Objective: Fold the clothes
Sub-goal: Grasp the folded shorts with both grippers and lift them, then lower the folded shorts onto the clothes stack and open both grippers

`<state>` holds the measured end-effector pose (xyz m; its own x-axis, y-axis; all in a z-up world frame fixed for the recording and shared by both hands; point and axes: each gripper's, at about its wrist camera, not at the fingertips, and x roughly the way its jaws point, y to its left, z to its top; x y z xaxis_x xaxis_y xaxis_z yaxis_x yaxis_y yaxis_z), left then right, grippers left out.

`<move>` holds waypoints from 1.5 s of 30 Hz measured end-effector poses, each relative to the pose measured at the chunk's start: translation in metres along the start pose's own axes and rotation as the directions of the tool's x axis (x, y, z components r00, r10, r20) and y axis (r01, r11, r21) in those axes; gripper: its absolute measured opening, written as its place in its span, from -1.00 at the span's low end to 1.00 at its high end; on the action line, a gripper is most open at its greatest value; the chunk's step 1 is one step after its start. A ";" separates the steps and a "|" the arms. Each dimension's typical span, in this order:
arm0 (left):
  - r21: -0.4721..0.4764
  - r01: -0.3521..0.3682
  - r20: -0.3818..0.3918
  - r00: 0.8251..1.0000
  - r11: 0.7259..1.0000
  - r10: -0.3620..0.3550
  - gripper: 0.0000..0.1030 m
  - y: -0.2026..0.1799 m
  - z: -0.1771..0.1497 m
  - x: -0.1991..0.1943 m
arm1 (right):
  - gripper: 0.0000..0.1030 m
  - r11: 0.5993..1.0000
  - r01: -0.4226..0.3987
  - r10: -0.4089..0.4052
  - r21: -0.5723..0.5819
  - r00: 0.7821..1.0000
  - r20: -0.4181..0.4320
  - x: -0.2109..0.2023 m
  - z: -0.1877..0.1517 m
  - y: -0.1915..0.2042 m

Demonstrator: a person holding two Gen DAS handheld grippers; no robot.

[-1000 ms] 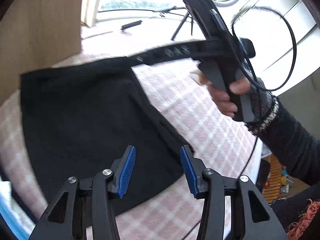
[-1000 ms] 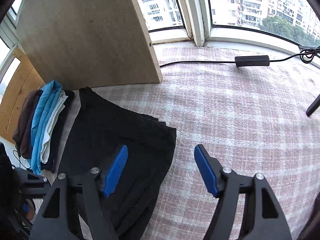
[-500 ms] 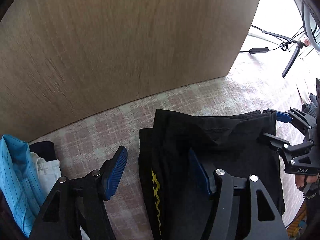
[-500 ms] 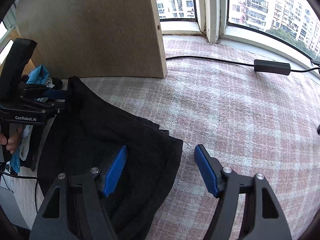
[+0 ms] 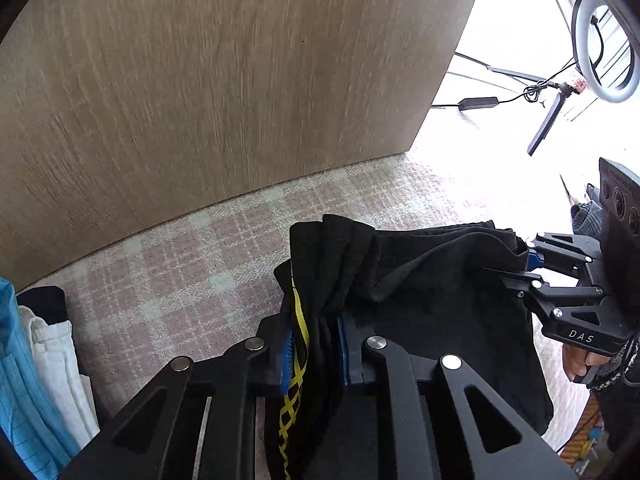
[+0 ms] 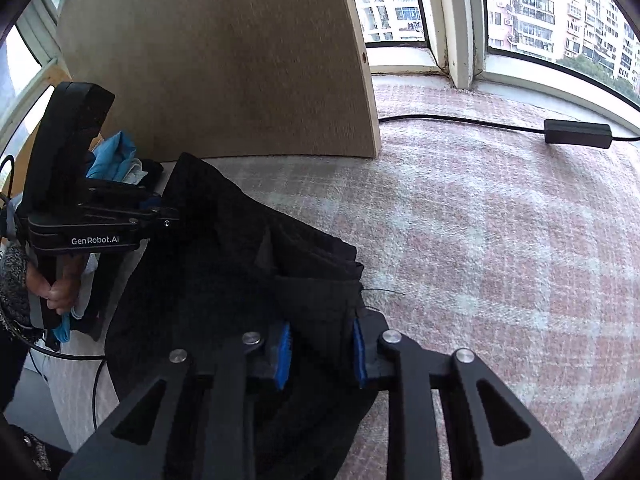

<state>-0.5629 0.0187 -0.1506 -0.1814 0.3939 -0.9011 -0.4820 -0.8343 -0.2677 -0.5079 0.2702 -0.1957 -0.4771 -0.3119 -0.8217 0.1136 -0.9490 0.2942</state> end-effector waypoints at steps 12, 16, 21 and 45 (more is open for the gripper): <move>0.026 0.103 0.312 0.944 0.994 -0.106 -0.73 -0.048 -0.101 -0.195 | -0.73 0.996 -0.037 0.055 -0.077 0.968 0.245 -0.144 -0.033 0.099; -0.031 0.070 0.385 0.922 0.997 -0.052 -0.73 -0.036 -0.145 -0.259 | -0.73 0.979 -0.095 0.140 -0.182 0.958 0.250 -0.184 -0.040 0.159; -0.118 -0.071 0.414 0.903 0.991 0.114 -0.72 -0.002 -0.171 -0.317 | -0.73 0.933 -0.195 0.267 -0.301 0.939 0.219 -0.201 -0.030 0.235; -0.420 -0.300 0.182 0.897 0.857 0.403 -0.04 0.272 -0.084 -0.256 | -0.14 0.974 -0.070 0.086 -0.217 0.994 0.064 -0.005 0.155 0.311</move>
